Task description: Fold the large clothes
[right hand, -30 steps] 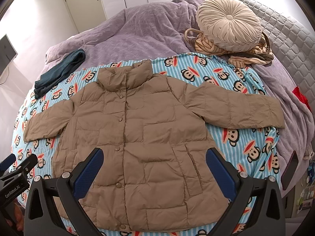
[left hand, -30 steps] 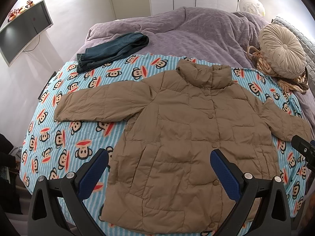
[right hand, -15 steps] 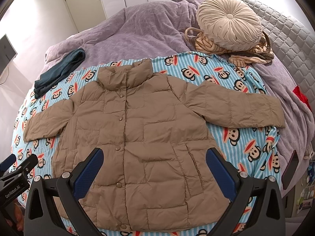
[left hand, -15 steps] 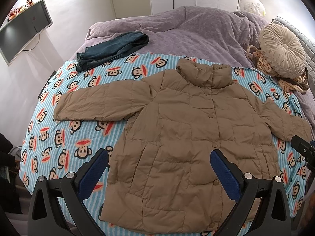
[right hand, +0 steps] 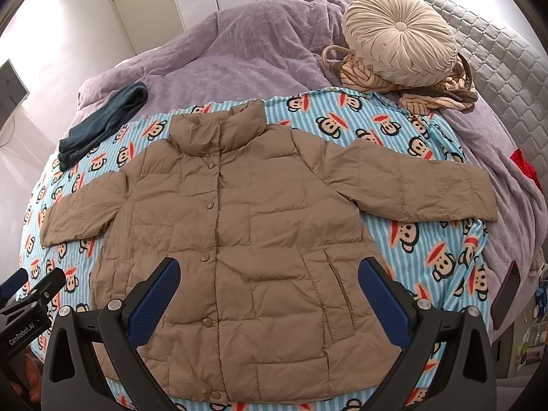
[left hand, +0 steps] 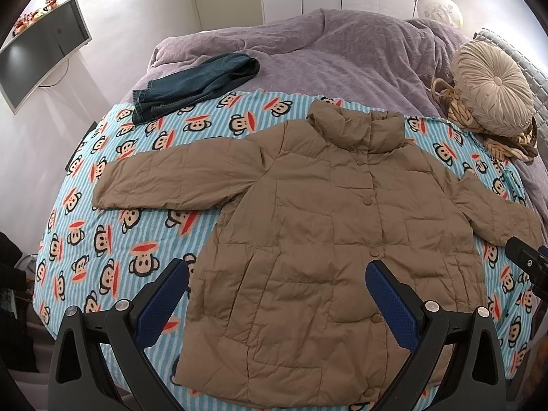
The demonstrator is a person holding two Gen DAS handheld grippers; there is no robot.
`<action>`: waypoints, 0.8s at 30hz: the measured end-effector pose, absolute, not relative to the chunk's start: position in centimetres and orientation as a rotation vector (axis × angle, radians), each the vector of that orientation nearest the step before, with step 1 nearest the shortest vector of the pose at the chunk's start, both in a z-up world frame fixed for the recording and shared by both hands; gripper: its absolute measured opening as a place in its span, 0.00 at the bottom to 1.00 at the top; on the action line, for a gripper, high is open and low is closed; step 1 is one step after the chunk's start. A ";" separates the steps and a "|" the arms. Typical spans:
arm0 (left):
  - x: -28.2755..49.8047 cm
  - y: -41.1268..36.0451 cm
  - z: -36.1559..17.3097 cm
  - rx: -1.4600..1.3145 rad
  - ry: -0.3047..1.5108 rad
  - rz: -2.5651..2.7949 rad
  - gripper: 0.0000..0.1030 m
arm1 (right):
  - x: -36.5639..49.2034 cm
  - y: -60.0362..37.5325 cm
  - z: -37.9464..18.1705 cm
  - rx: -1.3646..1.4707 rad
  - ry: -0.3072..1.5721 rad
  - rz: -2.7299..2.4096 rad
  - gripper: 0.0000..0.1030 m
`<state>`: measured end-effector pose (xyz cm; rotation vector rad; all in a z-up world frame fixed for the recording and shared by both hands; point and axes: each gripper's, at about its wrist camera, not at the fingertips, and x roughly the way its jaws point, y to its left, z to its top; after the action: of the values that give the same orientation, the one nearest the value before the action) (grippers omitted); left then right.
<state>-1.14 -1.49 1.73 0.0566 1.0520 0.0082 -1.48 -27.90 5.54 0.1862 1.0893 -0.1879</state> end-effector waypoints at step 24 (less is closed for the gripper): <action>1.9 -0.2 -0.7 0.011 1.130 -0.046 1.00 | 0.8 -26.8 2.7 0.240 1.230 -0.139 1.00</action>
<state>1.90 -0.22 -0.66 0.0111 1.1304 -0.0456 0.76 -26.84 2.70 0.2398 1.2302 -0.1393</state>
